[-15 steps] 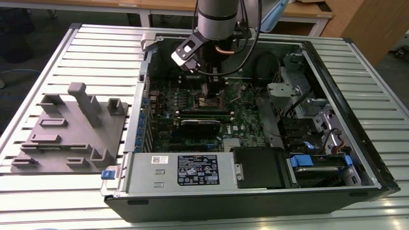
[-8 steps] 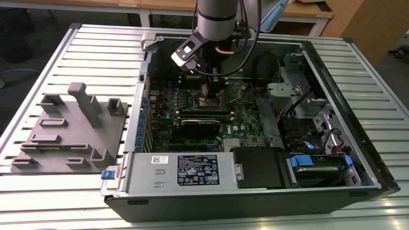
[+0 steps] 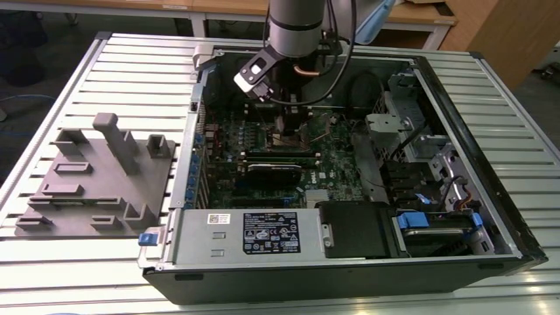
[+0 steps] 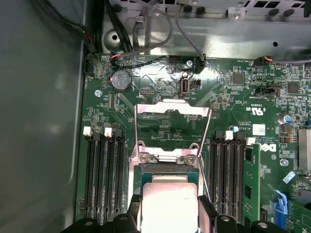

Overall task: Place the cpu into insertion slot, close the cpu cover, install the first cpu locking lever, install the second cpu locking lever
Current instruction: 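Place the cpu into insertion slot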

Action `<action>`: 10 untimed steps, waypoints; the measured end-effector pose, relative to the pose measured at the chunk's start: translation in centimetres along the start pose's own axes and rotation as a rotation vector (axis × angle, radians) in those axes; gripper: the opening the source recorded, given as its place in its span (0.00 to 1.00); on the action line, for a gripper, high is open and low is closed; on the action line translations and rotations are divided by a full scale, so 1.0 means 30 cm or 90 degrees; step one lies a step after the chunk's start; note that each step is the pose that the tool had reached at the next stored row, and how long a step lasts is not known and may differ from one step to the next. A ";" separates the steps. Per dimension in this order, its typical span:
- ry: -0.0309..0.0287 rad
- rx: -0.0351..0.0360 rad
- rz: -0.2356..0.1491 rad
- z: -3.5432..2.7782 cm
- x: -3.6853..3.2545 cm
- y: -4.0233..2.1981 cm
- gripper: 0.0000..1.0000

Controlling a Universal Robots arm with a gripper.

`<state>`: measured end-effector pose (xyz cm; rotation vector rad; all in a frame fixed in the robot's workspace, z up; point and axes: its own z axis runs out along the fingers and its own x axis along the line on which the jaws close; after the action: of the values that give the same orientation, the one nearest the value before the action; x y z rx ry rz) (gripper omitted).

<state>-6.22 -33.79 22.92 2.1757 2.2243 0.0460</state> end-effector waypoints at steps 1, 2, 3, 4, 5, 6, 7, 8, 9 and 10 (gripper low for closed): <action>-0.0001 0.0000 0.000 0.001 0.001 0.000 0.54; -0.0001 0.0001 0.000 0.002 0.001 0.000 0.54; -0.0001 0.0000 0.000 0.004 0.002 0.000 0.54; -0.0001 0.0000 0.000 0.004 0.004 -0.001 0.54; 0.0000 0.0000 0.000 0.005 0.005 -0.001 0.54; 0.0000 -0.0001 0.000 0.006 0.006 -0.001 0.54; 0.0000 -0.0001 0.000 0.007 0.007 -0.001 0.54; -0.0001 0.0000 0.000 0.008 0.007 -0.001 0.54; -0.0001 0.0000 0.000 0.009 0.007 -0.001 0.54; -0.0001 0.0000 0.000 0.010 0.008 -0.001 0.54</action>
<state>-6.24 -33.56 22.60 2.1757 2.2242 0.0458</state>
